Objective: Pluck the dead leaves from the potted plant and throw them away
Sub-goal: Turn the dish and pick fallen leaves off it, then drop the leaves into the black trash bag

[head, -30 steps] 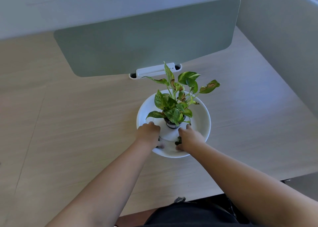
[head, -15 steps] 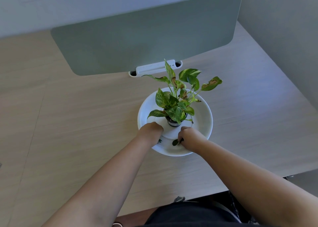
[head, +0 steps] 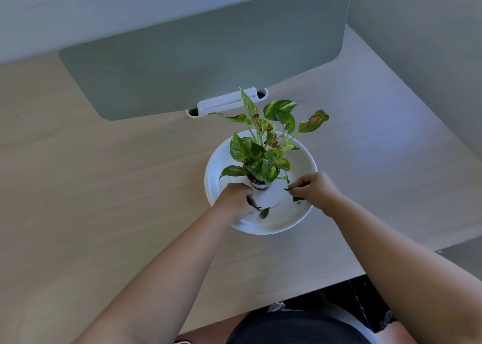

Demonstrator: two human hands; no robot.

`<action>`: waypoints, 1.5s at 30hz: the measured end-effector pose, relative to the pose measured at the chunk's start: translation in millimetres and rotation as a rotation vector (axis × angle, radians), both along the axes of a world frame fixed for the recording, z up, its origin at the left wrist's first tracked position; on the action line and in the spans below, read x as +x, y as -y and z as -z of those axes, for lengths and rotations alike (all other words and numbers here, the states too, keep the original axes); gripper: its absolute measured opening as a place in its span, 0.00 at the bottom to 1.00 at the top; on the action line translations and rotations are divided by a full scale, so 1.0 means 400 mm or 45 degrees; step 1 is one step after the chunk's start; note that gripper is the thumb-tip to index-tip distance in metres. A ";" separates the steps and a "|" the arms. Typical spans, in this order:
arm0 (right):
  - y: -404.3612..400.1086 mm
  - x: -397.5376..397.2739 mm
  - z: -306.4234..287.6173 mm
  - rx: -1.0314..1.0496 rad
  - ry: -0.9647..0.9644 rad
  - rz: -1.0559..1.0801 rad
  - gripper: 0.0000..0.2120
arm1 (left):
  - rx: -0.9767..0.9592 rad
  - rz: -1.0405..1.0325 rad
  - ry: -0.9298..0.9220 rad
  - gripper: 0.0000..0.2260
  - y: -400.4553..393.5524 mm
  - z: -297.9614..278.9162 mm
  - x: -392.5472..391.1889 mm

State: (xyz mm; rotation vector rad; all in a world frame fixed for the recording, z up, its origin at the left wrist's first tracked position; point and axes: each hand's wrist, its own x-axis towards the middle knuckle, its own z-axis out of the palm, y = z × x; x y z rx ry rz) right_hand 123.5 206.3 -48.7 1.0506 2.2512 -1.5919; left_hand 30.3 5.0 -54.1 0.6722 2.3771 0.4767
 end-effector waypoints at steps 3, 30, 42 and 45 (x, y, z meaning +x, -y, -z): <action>-0.022 0.019 -0.013 -0.269 -0.076 0.235 0.04 | 0.057 -0.031 0.052 0.06 -0.029 -0.011 0.023; -0.428 0.848 0.121 -0.697 -0.318 1.425 0.05 | 0.096 0.214 0.781 0.10 -0.751 0.007 0.694; -0.511 0.959 0.299 -0.647 0.154 1.538 0.12 | -0.180 0.267 0.629 0.13 -0.888 0.151 0.813; -0.515 0.956 0.293 -0.797 0.188 1.390 0.19 | -0.222 0.328 0.573 0.14 -0.893 0.153 0.817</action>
